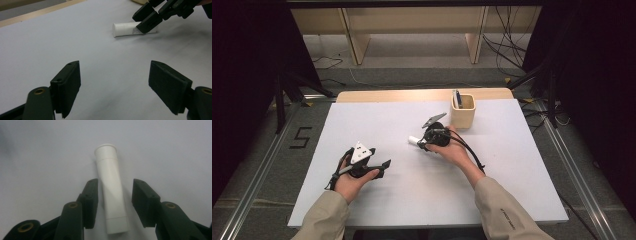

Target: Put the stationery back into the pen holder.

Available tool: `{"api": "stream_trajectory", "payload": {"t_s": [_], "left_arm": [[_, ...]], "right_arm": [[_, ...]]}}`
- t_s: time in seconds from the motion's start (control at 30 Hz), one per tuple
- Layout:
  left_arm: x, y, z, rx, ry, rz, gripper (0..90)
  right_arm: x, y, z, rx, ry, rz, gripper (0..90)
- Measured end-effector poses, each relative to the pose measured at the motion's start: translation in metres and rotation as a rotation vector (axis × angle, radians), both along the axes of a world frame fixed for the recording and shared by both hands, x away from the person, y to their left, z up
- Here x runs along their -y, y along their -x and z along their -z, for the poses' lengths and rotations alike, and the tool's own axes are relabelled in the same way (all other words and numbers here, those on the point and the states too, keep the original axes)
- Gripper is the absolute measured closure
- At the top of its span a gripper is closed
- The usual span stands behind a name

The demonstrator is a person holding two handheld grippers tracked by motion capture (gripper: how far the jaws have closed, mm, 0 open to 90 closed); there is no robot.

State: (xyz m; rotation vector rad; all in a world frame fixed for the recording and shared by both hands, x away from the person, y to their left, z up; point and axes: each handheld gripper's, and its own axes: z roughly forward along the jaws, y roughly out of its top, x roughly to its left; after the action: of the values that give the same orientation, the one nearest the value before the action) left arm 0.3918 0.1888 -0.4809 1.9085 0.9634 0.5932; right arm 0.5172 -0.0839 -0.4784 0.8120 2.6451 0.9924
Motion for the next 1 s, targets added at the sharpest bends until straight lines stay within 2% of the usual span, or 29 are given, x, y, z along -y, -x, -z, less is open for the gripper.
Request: {"api": "stream_trajectory", "payload": {"t_s": [0.33,1.0], "left_arm": [[-0.0001,0.0000,0.0000,0.000,-0.002,0.001,25.6],[-0.0002,-0.0001,-0.0001,0.001,0.002,-0.001,25.7]], "right_arm": [[0.0013,-0.0016,0.0012,-0.018,0.007,-0.021,58.5],[-0.0023,-0.0034,0.0040,-0.013,0.036,-0.056,62.9]]}}
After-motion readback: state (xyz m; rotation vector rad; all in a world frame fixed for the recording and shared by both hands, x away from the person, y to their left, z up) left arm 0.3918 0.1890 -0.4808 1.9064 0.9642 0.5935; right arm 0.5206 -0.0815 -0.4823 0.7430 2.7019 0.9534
